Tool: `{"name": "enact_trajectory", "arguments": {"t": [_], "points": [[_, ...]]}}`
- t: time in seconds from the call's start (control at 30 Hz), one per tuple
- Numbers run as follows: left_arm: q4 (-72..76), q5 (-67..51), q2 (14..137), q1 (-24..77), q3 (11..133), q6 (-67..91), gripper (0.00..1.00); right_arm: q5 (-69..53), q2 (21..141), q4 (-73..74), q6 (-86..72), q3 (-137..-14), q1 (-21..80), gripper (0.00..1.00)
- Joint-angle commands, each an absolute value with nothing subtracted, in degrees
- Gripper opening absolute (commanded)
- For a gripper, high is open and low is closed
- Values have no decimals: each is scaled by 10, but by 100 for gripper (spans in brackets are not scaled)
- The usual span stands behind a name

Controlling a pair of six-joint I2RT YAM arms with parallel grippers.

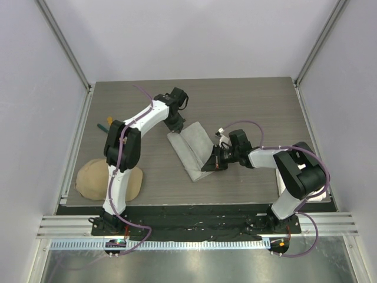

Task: Fold the napkin into a case and place the utensils inside
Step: Fold the lower triangle-folded napkin at the center of the board.

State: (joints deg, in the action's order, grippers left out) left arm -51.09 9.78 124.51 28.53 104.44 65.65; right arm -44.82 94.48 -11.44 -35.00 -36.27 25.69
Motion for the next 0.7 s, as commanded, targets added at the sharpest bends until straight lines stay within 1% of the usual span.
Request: {"name": "enact_trajectory", "arguments": {"t": [0.0, 0.67], "points": [[-483, 115, 1255, 285, 1075, 661, 0, -466, 950, -99, -332, -379, 257, 1], [-452, 114, 1287, 298, 1094, 644, 0, -432, 948, -68, -306, -370, 247, 1]]}}
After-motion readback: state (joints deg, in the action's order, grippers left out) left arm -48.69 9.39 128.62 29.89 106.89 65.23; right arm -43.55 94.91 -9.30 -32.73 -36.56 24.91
